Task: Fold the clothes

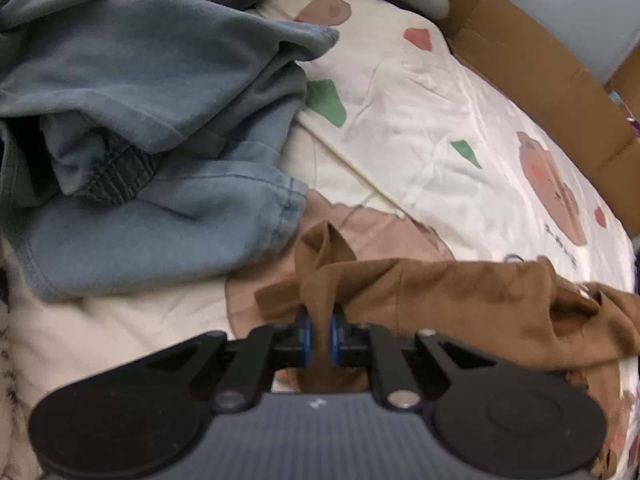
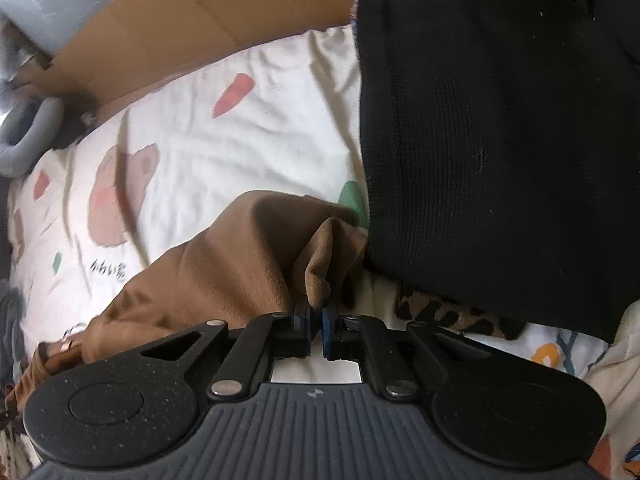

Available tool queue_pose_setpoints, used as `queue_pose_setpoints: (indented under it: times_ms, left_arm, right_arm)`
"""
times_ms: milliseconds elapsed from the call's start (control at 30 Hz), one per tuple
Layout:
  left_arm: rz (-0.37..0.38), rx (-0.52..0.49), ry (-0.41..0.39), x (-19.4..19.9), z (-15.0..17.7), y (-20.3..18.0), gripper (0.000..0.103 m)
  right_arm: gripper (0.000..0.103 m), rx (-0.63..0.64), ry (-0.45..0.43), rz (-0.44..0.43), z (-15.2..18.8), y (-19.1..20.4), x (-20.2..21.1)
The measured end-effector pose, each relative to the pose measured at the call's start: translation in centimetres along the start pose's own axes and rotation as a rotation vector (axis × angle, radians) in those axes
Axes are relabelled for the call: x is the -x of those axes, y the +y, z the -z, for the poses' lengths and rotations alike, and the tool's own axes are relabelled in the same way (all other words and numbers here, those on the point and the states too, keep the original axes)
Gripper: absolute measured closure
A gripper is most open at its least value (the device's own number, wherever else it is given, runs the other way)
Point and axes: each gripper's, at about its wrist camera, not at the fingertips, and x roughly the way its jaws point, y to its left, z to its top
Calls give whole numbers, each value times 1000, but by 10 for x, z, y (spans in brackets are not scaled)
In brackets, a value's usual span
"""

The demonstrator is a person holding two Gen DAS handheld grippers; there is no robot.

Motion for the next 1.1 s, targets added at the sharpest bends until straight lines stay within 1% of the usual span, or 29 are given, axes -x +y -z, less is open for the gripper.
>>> queue_pose_setpoints:
  times_ms: [133, 200, 233, 333, 433, 567, 667, 800, 1100]
  left_arm:
    - [17, -28, 16, 17, 3, 1, 91]
    - [20, -48, 25, 26, 5, 1, 90]
    - [20, -57, 29, 30, 6, 1, 90]
    - [7, -79, 34, 42, 7, 3, 90]
    - [-22, -89, 39, 56, 5, 5, 90]
    - [-25, -115, 21, 67, -4, 3, 90]
    - [-26, -144, 12, 65, -15, -3, 90]
    - [-24, -198, 12, 51, -32, -16, 89]
    - [6, -369, 73, 3, -62, -54, 88]
  right_arm:
    - [96, 64, -4, 8, 1, 6, 18]
    - [87, 91, -9, 19, 0, 8, 26]
    - [85, 96, -14, 21, -1, 8, 29]
    - [85, 110, -27, 11, -2, 9, 40]
    - [85, 131, -41, -4, -3, 14, 48]
    - [84, 188, -51, -13, -4, 26, 55]
    - [84, 234, -49, -27, -6, 36, 55]
    - [84, 310, -35, -45, -7, 51, 51]
    - [84, 540, 56, -37, 1, 81, 22]
